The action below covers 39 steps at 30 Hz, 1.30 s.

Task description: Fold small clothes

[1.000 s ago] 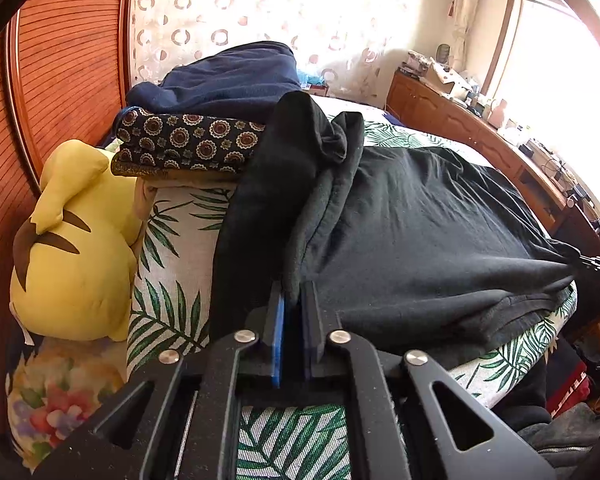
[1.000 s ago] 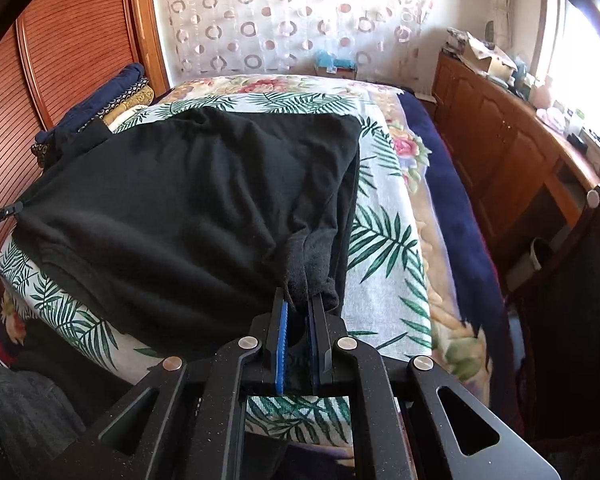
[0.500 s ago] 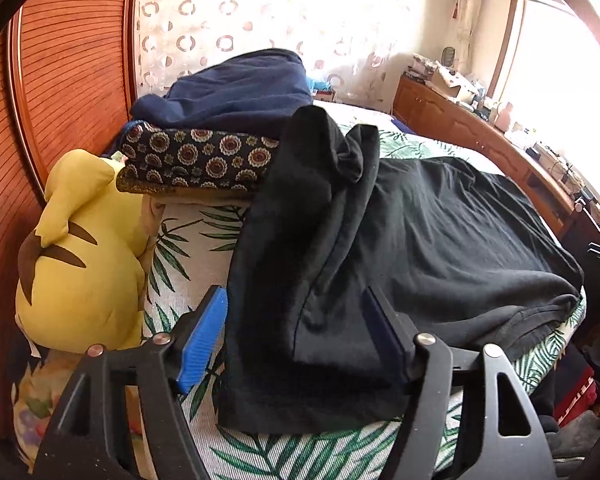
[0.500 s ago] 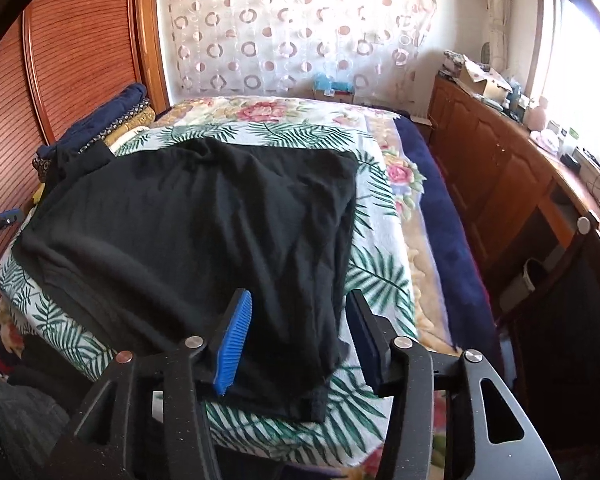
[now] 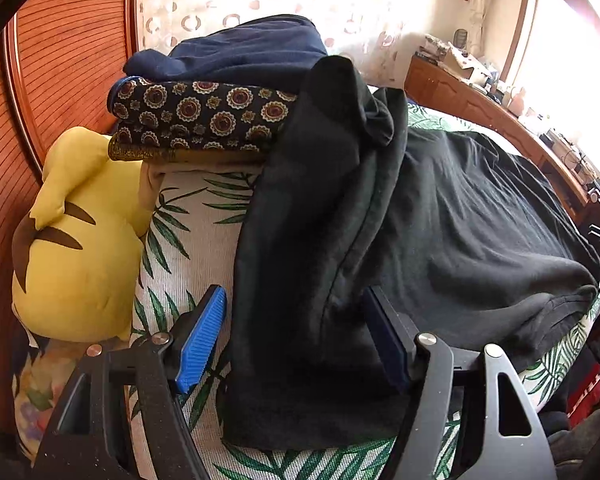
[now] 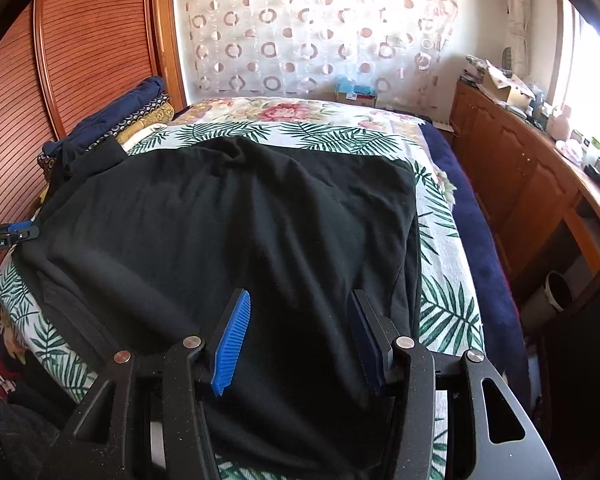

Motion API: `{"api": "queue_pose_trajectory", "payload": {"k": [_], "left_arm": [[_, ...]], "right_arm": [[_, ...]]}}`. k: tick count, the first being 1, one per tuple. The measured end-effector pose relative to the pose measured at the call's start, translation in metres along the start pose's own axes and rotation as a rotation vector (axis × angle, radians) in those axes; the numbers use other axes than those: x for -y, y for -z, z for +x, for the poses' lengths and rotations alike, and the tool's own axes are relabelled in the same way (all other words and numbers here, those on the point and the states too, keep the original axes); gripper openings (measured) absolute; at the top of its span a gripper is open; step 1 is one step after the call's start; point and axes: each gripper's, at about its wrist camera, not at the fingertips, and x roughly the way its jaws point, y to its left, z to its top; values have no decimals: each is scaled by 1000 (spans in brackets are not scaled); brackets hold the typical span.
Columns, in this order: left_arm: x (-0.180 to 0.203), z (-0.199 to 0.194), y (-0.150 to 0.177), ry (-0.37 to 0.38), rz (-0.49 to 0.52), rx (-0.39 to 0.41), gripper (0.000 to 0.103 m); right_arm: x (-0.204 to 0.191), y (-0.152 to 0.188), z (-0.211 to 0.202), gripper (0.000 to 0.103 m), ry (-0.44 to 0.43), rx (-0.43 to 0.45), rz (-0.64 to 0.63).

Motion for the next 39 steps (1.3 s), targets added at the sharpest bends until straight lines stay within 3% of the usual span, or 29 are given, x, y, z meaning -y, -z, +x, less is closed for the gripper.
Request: {"api": "queue_pose_trajectory", "payload": {"k": [3, 4, 5, 6, 7, 8, 15, 21, 31, 39], "left_arm": [[4, 1, 1, -17, 25, 1, 71], [6, 1, 1, -15, 41, 2, 64], [10, 1, 2, -2, 59, 2, 49], [12, 0, 1, 21, 69, -3, 42], [15, 0, 0, 52, 74, -16, 20], [18, -1, -2, 68, 78, -22, 9], [67, -49, -37, 184, 130, 129, 8], [134, -78, -81, 293, 214, 227, 8], [270, -79, -121, 492, 406, 225, 8], [334, -84, -125, 572, 513, 192, 8]], "right_arm": [[6, 3, 5, 52, 3, -10, 13], [7, 4, 7, 52, 8, -15, 14], [10, 7, 10, 52, 13, -22, 18], [10, 7, 12, 52, 14, -28, 23], [12, 9, 15, 52, 15, -35, 30], [14, 11, 17, 52, 15, -40, 37], [21, 21, 20, 52, -5, -43, 77], [25, 27, 10, 52, -5, -19, 89], [45, 33, -20, 52, 8, 47, 134], [55, 40, -38, 52, 29, 81, 151]]}}
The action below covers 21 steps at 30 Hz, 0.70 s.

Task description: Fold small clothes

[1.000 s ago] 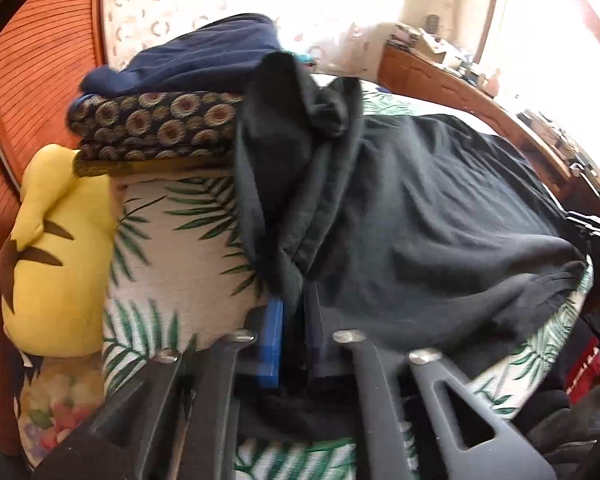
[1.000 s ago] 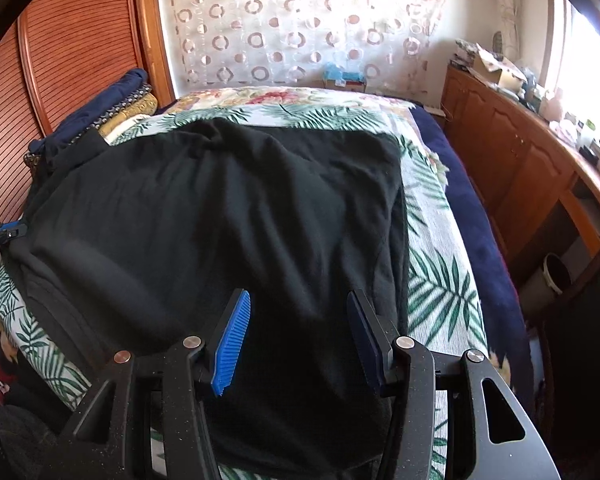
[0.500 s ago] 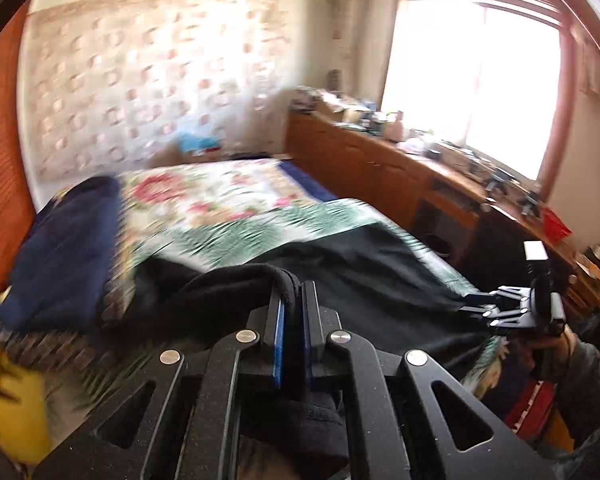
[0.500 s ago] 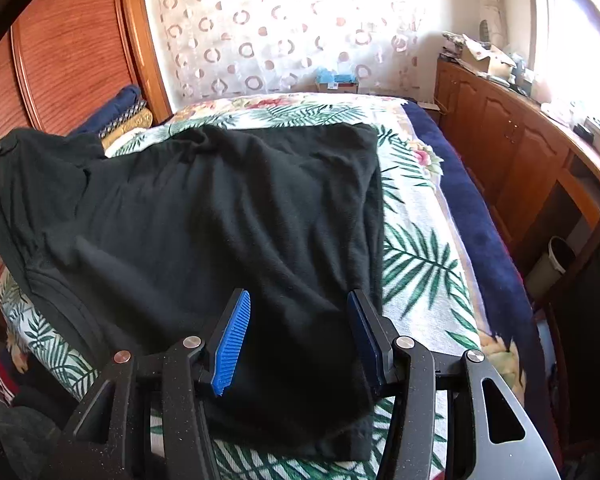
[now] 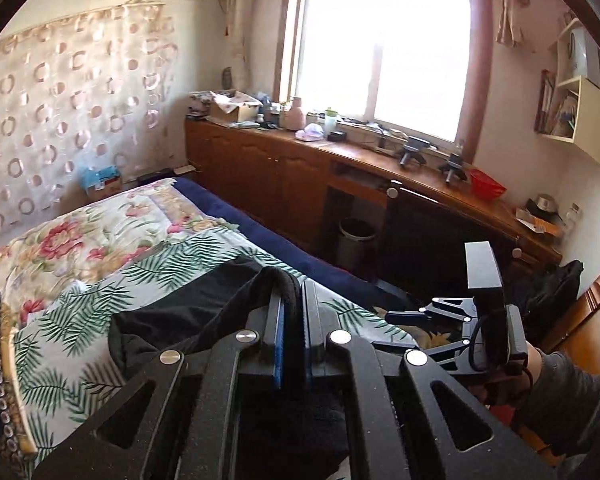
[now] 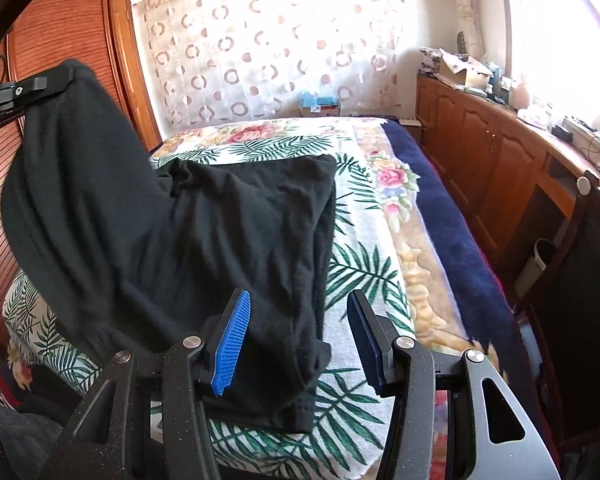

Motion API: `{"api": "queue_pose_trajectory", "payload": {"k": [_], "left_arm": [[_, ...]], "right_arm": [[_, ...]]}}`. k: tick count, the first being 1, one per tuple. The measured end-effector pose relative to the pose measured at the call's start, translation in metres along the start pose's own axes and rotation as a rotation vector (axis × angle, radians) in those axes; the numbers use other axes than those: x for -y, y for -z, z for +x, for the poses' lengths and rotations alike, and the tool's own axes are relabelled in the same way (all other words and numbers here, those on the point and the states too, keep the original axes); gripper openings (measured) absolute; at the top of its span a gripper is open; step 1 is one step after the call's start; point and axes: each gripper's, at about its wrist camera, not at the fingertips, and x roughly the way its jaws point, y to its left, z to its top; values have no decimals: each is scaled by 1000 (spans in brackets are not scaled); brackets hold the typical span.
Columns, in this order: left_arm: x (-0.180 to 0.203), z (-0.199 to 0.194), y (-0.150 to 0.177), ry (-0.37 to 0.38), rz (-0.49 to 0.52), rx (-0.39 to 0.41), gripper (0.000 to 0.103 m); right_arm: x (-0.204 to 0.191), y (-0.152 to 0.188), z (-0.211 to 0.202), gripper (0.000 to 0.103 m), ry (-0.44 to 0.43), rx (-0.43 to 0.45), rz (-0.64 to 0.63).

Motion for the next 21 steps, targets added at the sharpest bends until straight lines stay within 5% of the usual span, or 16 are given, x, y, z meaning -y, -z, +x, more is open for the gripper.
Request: {"api": "queue_pose_trajectory", "payload": {"k": [3, 7, 10, 21], "left_arm": [[4, 13, 4, -18, 19, -45, 9], [-2, 16, 12, -12, 8, -64, 52], [-8, 9, 17, -20, -19, -50, 70], [-74, -42, 75, -242, -127, -7, 72]], "right_arm": [[4, 2, 0, 52, 3, -2, 11], [7, 3, 2, 52, 9, -8, 14], [8, 1, 6, 52, 14, -11, 13], [-12, -22, 10, 52, 1, 14, -48]]}}
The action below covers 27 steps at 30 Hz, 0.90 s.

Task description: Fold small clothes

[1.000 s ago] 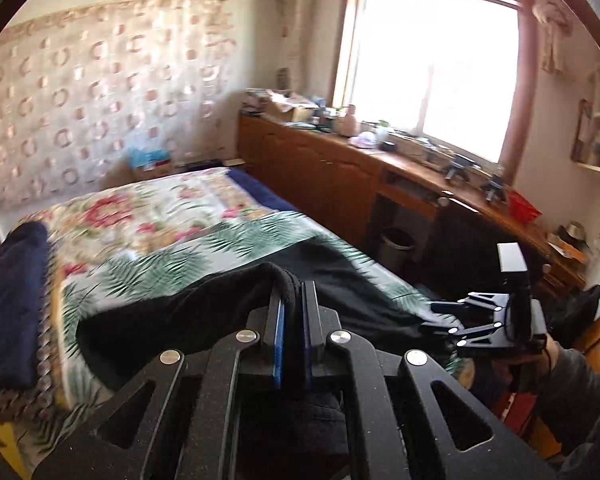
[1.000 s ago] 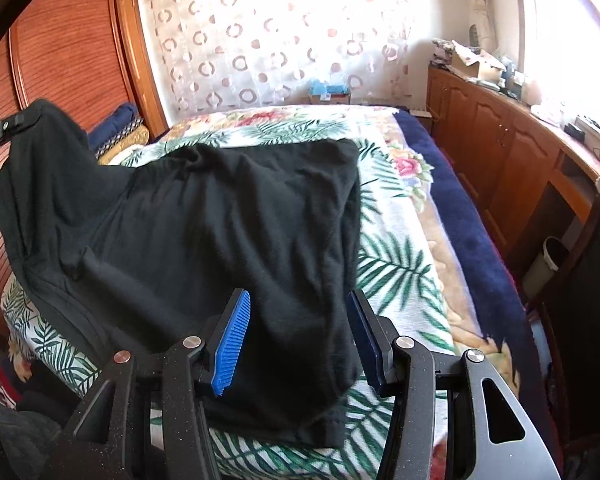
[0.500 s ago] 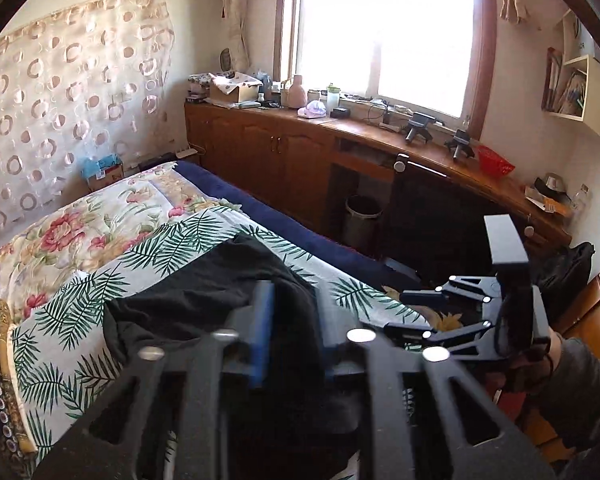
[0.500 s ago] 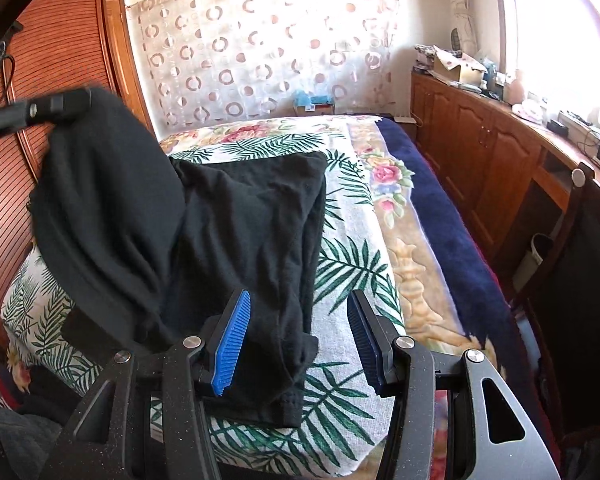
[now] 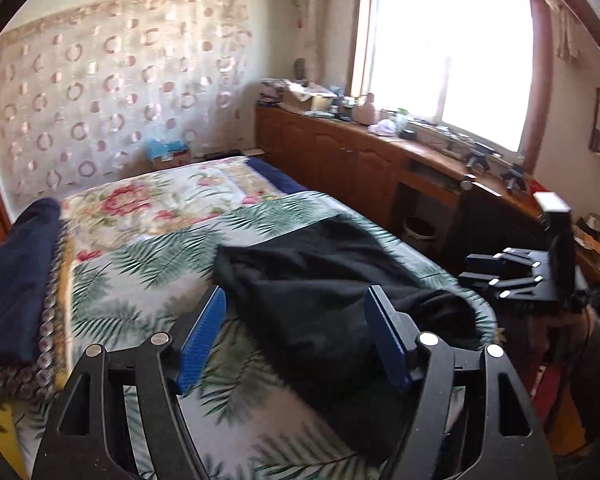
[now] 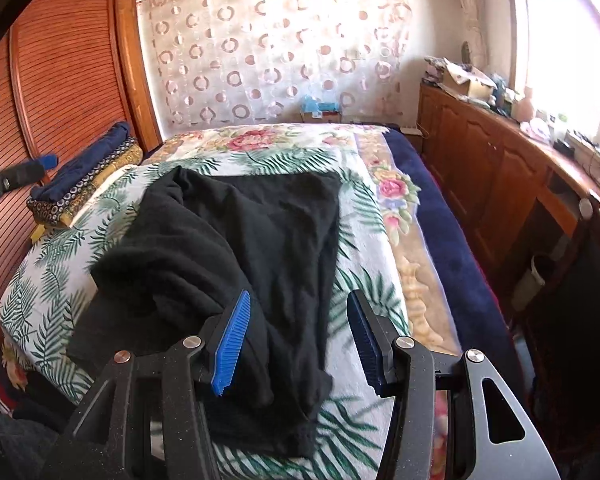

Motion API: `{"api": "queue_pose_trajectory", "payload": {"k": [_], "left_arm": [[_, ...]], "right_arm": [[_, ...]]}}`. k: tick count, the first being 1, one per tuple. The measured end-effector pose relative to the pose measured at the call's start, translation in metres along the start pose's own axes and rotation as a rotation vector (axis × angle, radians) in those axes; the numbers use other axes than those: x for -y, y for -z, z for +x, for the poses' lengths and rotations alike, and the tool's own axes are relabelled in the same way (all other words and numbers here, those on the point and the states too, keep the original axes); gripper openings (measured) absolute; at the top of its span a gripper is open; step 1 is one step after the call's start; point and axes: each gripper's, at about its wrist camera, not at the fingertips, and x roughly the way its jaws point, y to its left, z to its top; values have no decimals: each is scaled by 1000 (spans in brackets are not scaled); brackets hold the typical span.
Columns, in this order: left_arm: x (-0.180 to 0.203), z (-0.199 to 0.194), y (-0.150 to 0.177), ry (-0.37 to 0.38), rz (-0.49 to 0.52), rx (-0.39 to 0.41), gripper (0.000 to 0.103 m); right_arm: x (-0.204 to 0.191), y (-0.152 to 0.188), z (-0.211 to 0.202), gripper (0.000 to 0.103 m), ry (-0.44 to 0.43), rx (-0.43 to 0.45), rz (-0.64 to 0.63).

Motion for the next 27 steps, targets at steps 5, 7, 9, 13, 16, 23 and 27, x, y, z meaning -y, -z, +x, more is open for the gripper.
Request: {"api": "queue_pose_trajectory", "payload": {"k": [5, 7, 9, 13, 16, 23, 27], "left_arm": [[-35, -4, 28, -82, -64, -16, 72], [-44, -7, 37, -97, -90, -20, 72], [-52, -10, 42, -110, -107, -21, 72], [-63, -17, 51, -137, -116, -25, 72], [-68, -23, 56, -145, -126, -11, 72], [-75, -29, 63, -133, -134, 0, 72], [-73, -28, 65, -132, -129, -4, 72]], "right_arm": [[-32, -18, 12, 52, -44, 5, -64], [-48, -24, 19, 52, -71, 6, -96], [-67, -29, 28, 52, -108, 3, -129], [-105, -35, 47, 52, -192, -22, -193], [-131, -38, 61, 52, -235, -43, -254], [-161, -36, 94, 52, -259, -130, -341], [-159, -36, 110, 7, -193, -152, -398]]}}
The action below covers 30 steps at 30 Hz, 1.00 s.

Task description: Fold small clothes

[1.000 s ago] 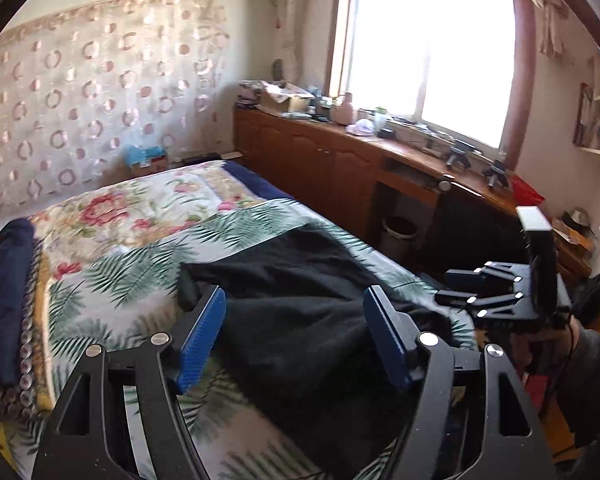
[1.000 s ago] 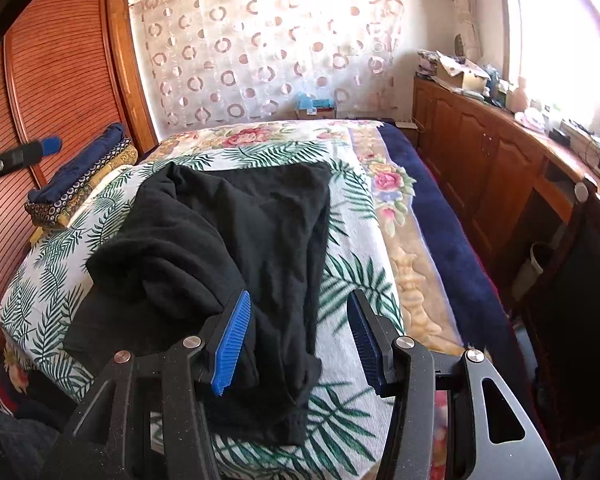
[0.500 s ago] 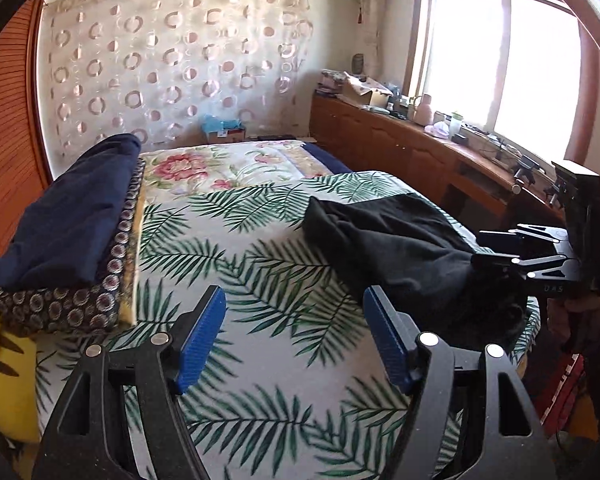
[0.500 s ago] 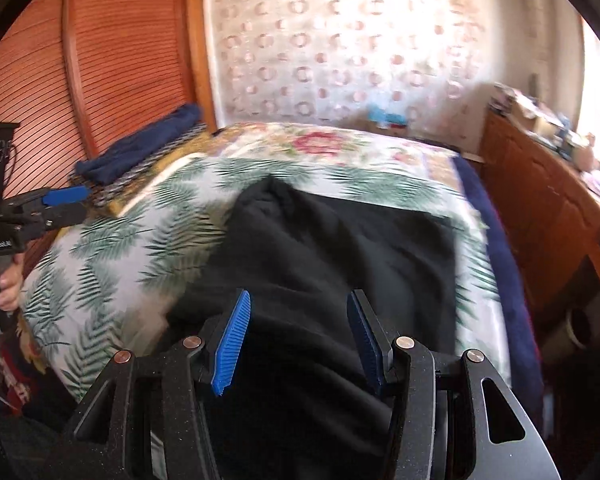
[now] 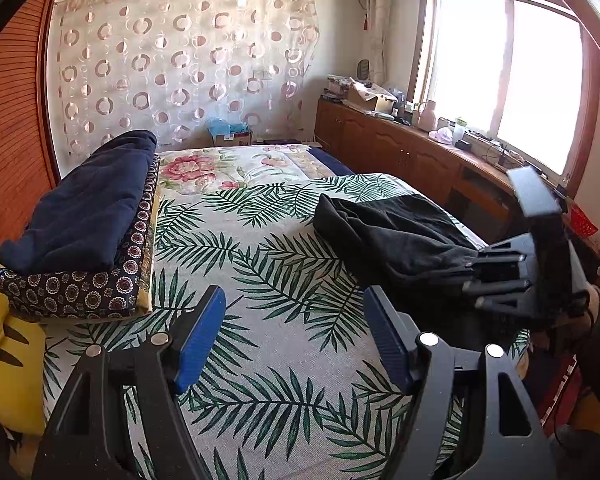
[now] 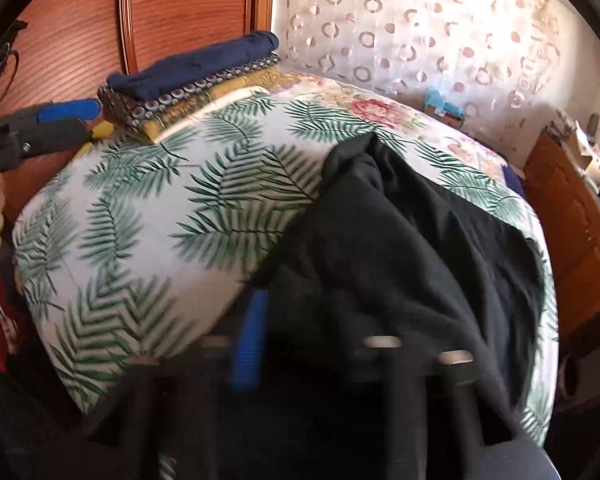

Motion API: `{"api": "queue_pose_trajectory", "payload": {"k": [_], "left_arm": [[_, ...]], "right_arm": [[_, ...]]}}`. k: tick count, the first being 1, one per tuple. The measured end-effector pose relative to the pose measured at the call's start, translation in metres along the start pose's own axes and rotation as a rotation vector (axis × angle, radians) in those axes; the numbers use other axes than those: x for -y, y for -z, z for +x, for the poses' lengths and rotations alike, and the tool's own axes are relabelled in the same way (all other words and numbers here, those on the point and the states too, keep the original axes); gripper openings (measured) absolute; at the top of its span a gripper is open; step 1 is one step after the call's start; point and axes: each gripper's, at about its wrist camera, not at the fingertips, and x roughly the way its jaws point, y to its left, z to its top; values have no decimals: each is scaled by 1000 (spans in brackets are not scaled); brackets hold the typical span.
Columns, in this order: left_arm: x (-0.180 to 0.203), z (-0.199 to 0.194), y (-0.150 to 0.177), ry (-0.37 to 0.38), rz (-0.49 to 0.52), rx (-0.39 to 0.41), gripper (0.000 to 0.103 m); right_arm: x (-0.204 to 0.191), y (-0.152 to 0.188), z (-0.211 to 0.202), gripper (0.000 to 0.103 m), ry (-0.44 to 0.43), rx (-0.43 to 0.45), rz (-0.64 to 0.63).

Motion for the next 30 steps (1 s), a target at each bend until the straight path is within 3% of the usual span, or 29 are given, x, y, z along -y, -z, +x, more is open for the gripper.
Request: {"api": "queue_pose_trajectory", "payload": {"k": [3, 8, 14, 17, 18, 23, 25, 26, 30], "left_arm": [[0, 1, 1, 5, -3, -3, 72], [5, 5, 1, 16, 1, -9, 72], [11, 8, 3, 28, 11, -21, 72], [14, 11, 4, 31, 12, -30, 72], [16, 12, 5, 34, 12, -33, 72], [27, 21, 4, 46, 19, -49, 72], [32, 25, 5, 51, 22, -55, 72], [35, 27, 5, 57, 26, -59, 72], [45, 28, 7, 67, 46, -68, 72]], "right_arm": [[23, -11, -21, 7, 3, 79, 24], [87, -48, -52, 6, 158, 188, 77], [178, -61, -9, 7, 315, 94, 240], [197, -57, 14, 31, 384, 25, 309], [201, -55, 16, 38, 379, 28, 331], [195, -50, 21, 39, 282, 42, 368], [194, -46, 27, 39, 215, 18, 376], [204, -32, 15, 39, 200, 2, 379], [209, -32, 42, 39, 159, -83, 392]]}}
